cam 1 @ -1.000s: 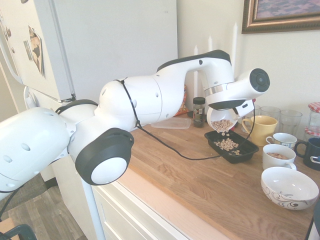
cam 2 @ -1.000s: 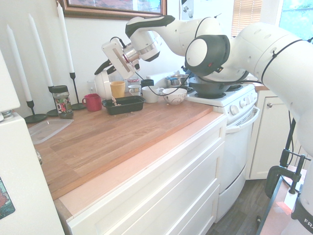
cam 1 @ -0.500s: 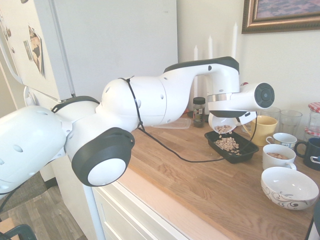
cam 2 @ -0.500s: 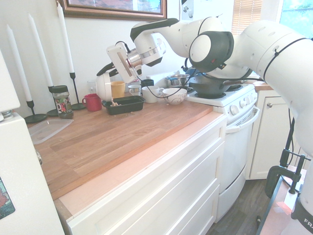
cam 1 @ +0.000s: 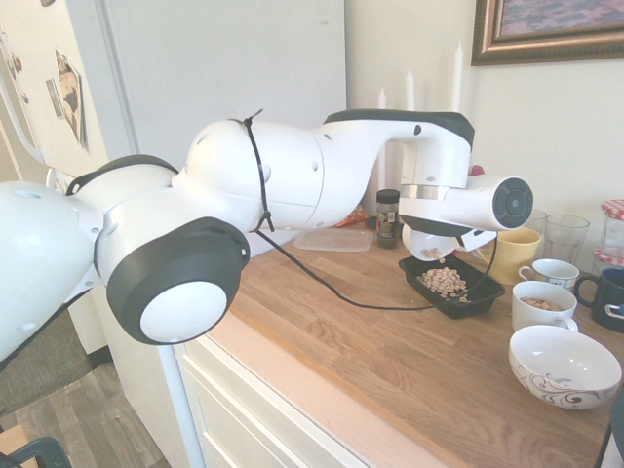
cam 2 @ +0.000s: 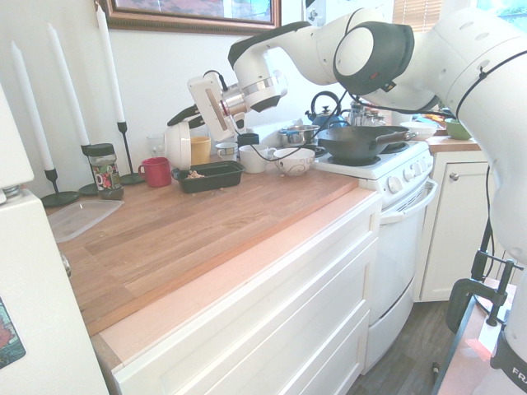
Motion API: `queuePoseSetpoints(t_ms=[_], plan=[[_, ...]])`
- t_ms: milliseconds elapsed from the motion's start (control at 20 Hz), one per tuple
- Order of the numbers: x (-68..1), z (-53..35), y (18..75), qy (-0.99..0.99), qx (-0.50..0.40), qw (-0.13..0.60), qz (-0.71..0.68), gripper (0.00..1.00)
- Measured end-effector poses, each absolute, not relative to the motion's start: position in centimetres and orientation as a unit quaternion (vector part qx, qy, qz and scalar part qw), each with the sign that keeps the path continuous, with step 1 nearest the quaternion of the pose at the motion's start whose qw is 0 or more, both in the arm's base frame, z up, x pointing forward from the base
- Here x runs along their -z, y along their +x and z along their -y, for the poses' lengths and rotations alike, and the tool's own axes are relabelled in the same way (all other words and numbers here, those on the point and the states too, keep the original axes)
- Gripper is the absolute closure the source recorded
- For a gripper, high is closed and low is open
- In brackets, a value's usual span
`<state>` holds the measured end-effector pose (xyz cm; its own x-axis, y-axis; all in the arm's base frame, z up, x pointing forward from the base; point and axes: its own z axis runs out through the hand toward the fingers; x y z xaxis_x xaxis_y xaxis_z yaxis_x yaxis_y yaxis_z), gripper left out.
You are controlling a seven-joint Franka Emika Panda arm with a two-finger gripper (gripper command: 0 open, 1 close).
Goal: Put the cereal into the box
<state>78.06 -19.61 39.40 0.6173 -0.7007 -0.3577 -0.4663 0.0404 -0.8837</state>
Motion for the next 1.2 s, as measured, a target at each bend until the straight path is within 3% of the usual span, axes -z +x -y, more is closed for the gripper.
queuePoseSetpoints(t_ms=[1200], plan=[[-37.7, 21.5, 76.7, -0.645, 0.157, 0.638, -0.390, 1.00]])
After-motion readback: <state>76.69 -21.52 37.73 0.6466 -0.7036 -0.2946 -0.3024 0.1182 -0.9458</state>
